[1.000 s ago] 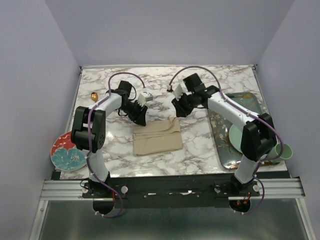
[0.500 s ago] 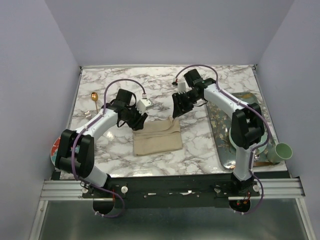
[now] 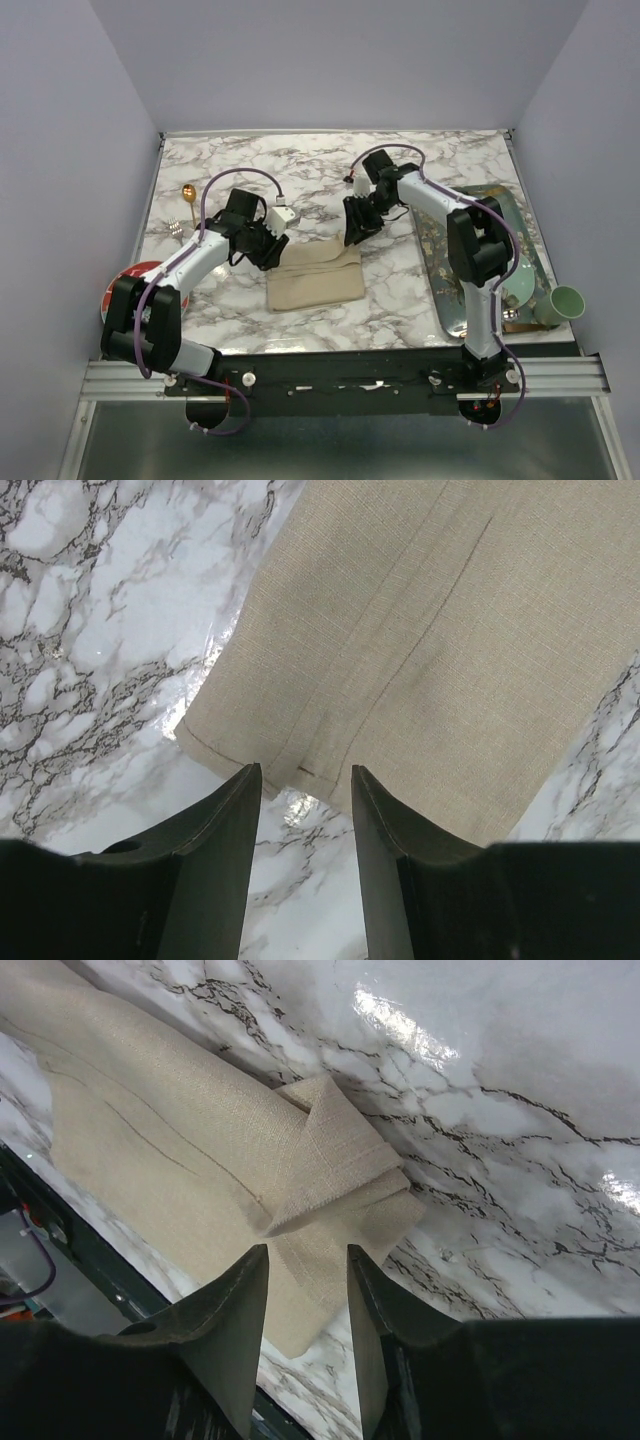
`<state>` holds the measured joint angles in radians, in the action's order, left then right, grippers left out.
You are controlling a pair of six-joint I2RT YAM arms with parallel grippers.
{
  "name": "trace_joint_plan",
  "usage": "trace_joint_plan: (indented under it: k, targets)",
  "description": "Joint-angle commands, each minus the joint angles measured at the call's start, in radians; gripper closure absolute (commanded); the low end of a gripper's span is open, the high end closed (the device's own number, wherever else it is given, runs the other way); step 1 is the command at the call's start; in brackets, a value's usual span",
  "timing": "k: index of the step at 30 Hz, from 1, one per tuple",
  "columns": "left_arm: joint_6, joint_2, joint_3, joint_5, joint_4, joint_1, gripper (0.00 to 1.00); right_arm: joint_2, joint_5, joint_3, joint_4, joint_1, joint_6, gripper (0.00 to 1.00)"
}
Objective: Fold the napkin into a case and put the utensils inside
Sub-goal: Smooth out the 2/3-rectangle-folded napkin at the center of the board.
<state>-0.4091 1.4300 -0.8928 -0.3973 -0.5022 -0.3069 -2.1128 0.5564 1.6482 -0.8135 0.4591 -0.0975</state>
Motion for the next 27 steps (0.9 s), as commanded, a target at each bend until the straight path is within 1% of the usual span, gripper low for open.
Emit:
trace_joint_plan:
  k: [1, 6, 11, 20, 23, 24, 26, 27]
  targets:
    - [0.029, -0.045, 0.031, 0.025, 0.008, 0.002, 0.50, -0.030, 0.046, 0.059, -0.010, 0.006, -0.025, 0.55]
    - [0.032, -0.057, 0.048, 0.028, 0.014, 0.002, 0.50, -0.033, 0.059, 0.078, -0.010, 0.006, -0.036, 0.55]
    - [0.047, -0.057, 0.048, 0.026, 0.021, 0.002, 0.49, -0.071, 0.054, 0.096, -0.004, 0.006, -0.050, 0.55]
    - [0.076, -0.063, 0.049, 0.017, 0.021, 0.002, 0.49, -0.099, 0.051, 0.096, -0.006, 0.004, -0.062, 0.56]
    - [0.079, -0.066, 0.052, 0.020, 0.021, 0.002, 0.49, -0.104, 0.048, 0.108, 0.000, 0.006, -0.067, 0.62]
    - [0.081, -0.068, 0.055, 0.018, 0.021, 0.002, 0.49, -0.104, 0.048, 0.111, -0.001, 0.004, -0.064, 0.70]
    - [0.082, -0.069, 0.055, 0.020, 0.019, 0.002, 0.49, -0.098, 0.039, 0.120, -0.004, 0.003, -0.054, 0.80]
    - [0.084, -0.069, 0.057, 0.023, 0.016, 0.002, 0.49, -0.090, 0.036, 0.119, -0.015, 0.001, -0.048, 0.91]
